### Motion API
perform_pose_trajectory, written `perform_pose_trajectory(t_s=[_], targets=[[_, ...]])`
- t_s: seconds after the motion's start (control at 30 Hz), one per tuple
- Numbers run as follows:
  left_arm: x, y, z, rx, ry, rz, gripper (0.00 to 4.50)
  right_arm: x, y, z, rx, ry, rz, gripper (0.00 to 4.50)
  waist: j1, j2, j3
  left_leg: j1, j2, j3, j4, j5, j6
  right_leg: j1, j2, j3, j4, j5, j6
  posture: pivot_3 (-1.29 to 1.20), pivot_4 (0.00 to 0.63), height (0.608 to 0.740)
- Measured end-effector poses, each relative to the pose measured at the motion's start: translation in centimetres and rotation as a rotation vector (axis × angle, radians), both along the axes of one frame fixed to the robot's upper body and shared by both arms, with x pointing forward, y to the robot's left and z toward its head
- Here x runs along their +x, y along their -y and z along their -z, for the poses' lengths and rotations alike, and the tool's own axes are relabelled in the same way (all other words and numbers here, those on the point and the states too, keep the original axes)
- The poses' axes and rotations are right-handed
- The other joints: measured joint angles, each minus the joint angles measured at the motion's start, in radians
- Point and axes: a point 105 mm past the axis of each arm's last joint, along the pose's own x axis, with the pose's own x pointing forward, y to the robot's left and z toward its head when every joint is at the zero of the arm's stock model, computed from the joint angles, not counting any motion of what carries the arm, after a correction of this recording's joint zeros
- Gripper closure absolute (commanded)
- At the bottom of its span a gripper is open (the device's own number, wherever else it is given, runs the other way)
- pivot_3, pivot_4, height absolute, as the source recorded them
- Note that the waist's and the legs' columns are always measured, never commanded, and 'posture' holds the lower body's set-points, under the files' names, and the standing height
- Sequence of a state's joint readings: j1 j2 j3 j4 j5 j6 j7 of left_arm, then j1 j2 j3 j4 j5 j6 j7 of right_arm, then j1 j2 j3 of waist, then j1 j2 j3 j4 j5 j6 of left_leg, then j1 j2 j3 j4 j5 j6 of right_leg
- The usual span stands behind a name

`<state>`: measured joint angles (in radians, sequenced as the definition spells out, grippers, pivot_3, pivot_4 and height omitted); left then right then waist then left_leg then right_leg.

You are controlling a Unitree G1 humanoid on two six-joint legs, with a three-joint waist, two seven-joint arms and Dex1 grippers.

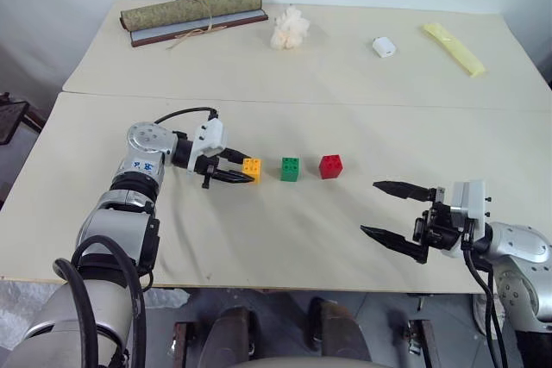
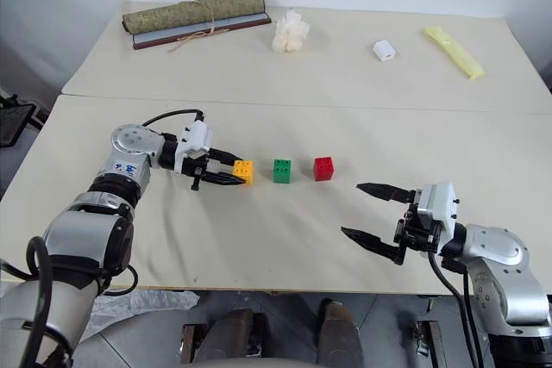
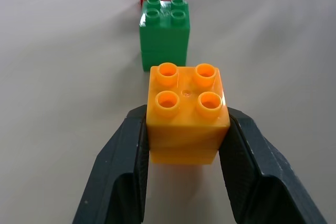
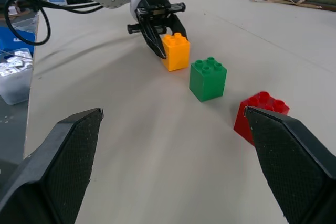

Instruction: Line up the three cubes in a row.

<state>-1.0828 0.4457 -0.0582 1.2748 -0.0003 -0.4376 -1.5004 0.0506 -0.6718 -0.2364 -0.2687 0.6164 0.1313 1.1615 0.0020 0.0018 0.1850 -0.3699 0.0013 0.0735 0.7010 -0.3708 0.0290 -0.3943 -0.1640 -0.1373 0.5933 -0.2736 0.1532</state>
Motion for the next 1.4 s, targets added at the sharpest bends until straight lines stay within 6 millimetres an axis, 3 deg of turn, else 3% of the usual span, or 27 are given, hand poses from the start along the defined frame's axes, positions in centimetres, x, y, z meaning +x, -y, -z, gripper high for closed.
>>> perform_pose_trajectory(t_s=[0.3,0.5,0.63,0.93,1.4], targets=[[0.5,-0.1,-0.2,-0.022,0.020,-0.049,0.02,0.1,0.0,-0.2,-0.001,0.007,-0.006,0.00,-0.001,0.000,0.000,0.000,0.000,0.000,0.000,0.000,0.000,0.000,0.000,0.000,0.000,0.000,0.000,0.00,0.150,0.740],[0.5,-1.8,0.0,-0.032,0.033,-0.105,0.02,0.8,-0.3,-0.3,0.003,0.007,-0.048,0.00,-0.003,0.000,0.000,0.000,0.000,0.000,0.000,0.000,0.000,0.000,0.000,0.000,0.000,0.000,0.000,0.00,0.150,0.740],[0.6,-1.8,0.3,-0.035,0.040,-0.123,0.02,1.2,-0.5,-0.5,0.003,0.012,-0.065,0.00,0.002,0.000,0.000,0.000,0.000,-0.001,0.001,0.000,0.000,0.000,0.000,0.000,0.000,0.000,0.000,0.00,0.150,0.740],[0.8,0.5,0.8,-0.065,0.035,-0.102,0.02,0.9,-0.4,-0.2,0.002,-0.003,-0.067,0.00,0.009,0.000,0.000,0.000,0.000,-0.001,0.001,0.000,0.000,0.000,0.000,-0.001,0.000,0.000,0.000,0.00,0.150,0.740],[1.9,0.4,1.0,-0.026,0.045,-0.190,0.02,0.6,-0.7,-0.3,0.001,0.007,-0.051,0.00,0.010,0.000,0.000,0.000,-0.001,-0.001,0.001,0.000,0.000,0.000,0.000,-0.001,0.000,0.000,0.000,0.00,0.150,0.740]])
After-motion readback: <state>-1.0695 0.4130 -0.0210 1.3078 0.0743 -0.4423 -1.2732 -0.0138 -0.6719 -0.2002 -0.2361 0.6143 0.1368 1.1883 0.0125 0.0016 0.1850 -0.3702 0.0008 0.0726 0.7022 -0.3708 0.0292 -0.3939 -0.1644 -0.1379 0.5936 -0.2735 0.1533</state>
